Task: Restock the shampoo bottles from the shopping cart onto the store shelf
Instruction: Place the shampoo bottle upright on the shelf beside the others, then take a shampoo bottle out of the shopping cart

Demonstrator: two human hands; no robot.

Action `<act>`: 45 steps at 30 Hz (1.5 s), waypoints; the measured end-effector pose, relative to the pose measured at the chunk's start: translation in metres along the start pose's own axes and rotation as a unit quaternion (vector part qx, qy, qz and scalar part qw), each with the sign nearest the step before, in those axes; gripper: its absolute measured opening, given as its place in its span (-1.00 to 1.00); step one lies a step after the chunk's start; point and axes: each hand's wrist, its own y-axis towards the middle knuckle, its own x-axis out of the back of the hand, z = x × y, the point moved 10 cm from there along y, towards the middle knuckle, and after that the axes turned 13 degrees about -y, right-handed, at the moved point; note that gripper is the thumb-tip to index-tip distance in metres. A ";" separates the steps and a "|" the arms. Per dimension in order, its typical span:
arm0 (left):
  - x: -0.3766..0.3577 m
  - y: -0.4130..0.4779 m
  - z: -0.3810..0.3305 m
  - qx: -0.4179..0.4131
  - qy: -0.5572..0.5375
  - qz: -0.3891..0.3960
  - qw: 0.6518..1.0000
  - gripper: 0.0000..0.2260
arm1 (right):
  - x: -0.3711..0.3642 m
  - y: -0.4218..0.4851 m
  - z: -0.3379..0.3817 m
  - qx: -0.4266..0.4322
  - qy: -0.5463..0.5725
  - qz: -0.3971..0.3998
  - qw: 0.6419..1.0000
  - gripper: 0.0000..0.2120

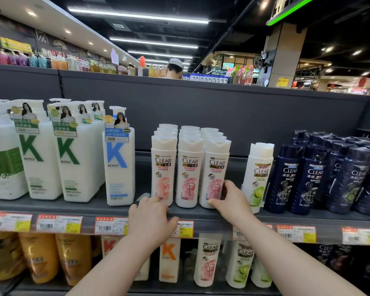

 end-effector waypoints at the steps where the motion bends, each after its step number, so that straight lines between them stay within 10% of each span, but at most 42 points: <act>1: 0.000 0.000 0.000 0.000 -0.001 0.001 1.000 -0.67 | 0.000 0.000 0.000 0.001 0.001 0.001 1.000 -0.52; 14: -0.001 -0.008 0.003 -0.011 -0.046 -0.055 0.997 -0.54 | 0.011 -0.020 -0.004 0.009 0.010 -0.050 0.999 -0.30; 19: -0.004 -0.024 -0.028 -0.078 -0.138 -0.114 0.981 -0.58 | 0.031 -0.055 -0.012 0.059 -0.022 -0.081 0.995 -0.54; 24: -0.071 -0.046 -0.086 -0.123 -0.167 0.033 0.978 -0.66 | 0.040 -0.104 -0.076 0.054 -0.098 -0.045 0.993 -0.52; 34: -0.214 -0.182 -0.311 -0.267 -0.089 0.240 0.929 -0.62 | 0.161 -0.312 -0.349 -0.237 -0.244 0.060 0.939 -0.46; 45: -0.290 -0.435 -0.605 -0.476 -0.066 0.338 0.809 -0.62 | 0.320 -0.597 -0.546 -0.474 -0.210 -0.022 0.855 -0.22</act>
